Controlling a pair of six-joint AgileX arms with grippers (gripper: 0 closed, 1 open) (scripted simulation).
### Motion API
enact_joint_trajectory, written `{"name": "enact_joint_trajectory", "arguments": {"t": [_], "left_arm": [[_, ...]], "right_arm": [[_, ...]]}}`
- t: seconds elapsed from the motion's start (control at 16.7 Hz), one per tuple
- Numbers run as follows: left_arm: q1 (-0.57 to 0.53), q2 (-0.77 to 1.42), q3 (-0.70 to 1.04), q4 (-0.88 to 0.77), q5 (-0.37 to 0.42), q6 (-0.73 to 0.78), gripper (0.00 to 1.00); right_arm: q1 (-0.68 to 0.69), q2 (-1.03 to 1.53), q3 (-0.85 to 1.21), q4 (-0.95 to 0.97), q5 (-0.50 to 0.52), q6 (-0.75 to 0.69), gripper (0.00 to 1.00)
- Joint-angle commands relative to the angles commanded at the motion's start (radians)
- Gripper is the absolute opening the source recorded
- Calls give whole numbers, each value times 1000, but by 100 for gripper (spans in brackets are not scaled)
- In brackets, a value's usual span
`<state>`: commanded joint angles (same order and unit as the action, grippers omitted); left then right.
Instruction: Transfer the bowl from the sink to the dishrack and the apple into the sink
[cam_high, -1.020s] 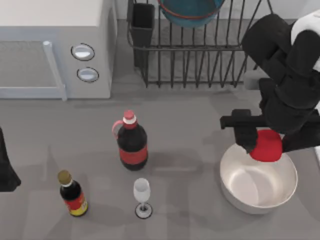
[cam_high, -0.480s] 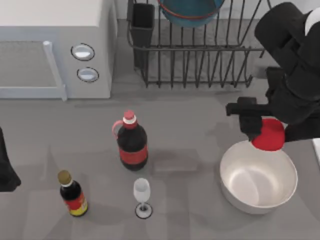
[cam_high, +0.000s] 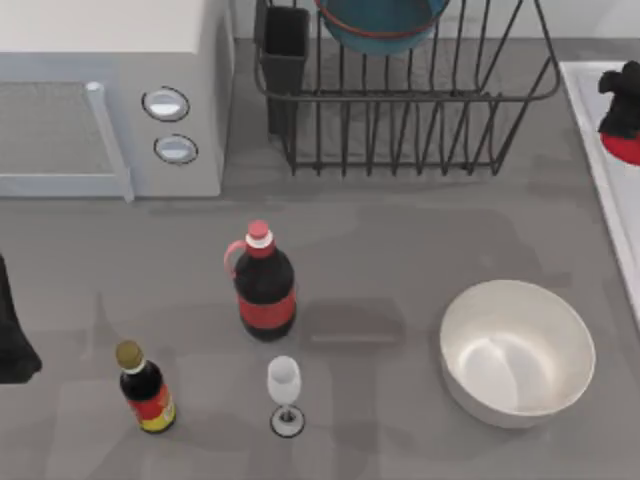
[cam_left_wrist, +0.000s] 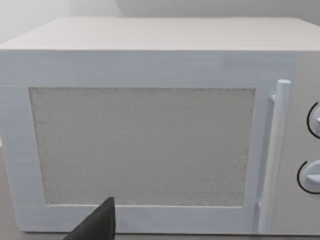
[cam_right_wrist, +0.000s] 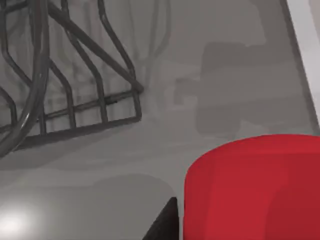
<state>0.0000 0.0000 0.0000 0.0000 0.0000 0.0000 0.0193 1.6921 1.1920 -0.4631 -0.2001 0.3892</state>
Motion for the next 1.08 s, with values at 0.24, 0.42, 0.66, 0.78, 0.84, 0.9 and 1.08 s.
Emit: {"name": "enact_joint_trajectory", "arguments": {"t": [0.24, 0.42, 0.66, 0.78, 0.84, 0.9, 1.08], "left_arm": [[0, 0, 0, 0, 0, 0, 100], [0, 0, 0, 0, 0, 0, 100], [0, 0, 0, 0, 0, 0, 100], [0, 0, 0, 0, 0, 0, 100], [0, 0, 0, 0, 0, 0, 100], [0, 0, 0, 0, 0, 0, 100], [0, 0, 0, 0, 0, 0, 100]], "right_arm": [[-257, -15, -114, 388, -110, -70, 0], [-395, -44, -221, 671, -173, -139, 0], [-487, -107, -377, 999, -226, -246, 0], [-510, -138, -448, 1132, -247, -294, 0], [-518, -151, -480, 1188, -258, -314, 0], [-525, -163, -509, 1237, -267, -331, 0], [-539, -193, -576, 1338, -291, -363, 0]]}}
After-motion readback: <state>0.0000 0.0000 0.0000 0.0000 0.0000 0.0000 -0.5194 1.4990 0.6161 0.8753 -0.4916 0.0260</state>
